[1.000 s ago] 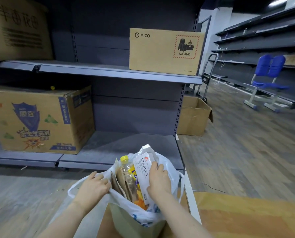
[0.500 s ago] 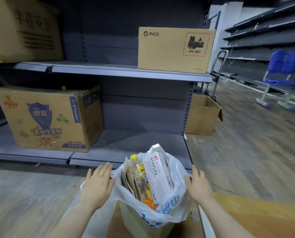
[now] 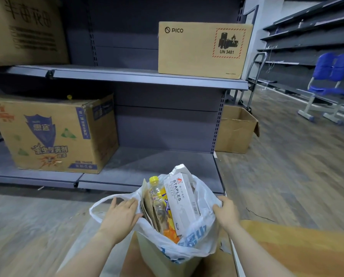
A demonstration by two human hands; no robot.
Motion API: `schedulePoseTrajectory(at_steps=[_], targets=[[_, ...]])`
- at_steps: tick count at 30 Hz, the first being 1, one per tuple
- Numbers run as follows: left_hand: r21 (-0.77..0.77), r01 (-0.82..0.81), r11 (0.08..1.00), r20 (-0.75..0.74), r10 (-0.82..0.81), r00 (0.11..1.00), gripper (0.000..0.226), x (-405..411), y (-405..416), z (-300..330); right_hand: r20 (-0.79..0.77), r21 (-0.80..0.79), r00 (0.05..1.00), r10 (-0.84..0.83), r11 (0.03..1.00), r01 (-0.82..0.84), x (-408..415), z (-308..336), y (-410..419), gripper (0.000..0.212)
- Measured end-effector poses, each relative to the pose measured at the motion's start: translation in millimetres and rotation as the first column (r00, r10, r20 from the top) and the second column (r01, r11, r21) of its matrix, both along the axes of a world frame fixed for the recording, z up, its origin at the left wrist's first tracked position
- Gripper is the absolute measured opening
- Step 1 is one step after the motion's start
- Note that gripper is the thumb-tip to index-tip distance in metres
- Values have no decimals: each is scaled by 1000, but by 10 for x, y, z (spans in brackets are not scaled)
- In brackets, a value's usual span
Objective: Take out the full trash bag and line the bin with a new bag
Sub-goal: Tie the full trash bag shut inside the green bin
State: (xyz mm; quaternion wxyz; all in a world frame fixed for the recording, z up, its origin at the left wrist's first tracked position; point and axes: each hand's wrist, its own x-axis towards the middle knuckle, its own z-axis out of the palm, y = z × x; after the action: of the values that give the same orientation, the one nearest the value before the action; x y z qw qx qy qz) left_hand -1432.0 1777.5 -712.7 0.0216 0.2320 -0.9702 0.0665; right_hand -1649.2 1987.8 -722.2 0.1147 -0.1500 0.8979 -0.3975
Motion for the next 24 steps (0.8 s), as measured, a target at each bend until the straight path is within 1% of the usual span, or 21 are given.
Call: schedulePoseTrajectory(at_steps=[1,2,5,9,12,14,17,19,22,24], targets=[[32,-8,999,-13,8,1000,47,2,19,21,4,-2,1000,-19,1000,19,6,1,14,26],[96,-21,995,-47,26,999,46,-16,32,23,7,-1,999,-34,999,34,13,-4,29,25],[161,-55,985,11,54,998,50,-47,42,31,33,-9,999,-39,999,40,40,32,113,18],[178,-61,982,13,59,998,51,-109,46,23,88,-16,996,-21,1000,22,19,52,230,20],[144,-91,985,43,86,995,50,-127,56,-13,135,-74,991,-8,997,18,14,43,284,21],[144,-131,981,47,125,991,51,-127,60,-31,143,-90,990,12,996,1,38,34,314,16],[155,-193,969,35,190,981,53,-91,15,-69,126,-86,991,36,996,-25,59,31,345,48],[155,-210,965,34,208,978,54,-56,-19,-91,127,-111,991,34,994,-19,68,55,366,54],[160,-237,958,27,236,971,52,-8,-48,-84,99,-35,994,38,999,-35,50,46,405,50],[142,-246,959,38,243,969,49,12,-41,-56,57,46,997,56,997,-59,48,52,418,38]])
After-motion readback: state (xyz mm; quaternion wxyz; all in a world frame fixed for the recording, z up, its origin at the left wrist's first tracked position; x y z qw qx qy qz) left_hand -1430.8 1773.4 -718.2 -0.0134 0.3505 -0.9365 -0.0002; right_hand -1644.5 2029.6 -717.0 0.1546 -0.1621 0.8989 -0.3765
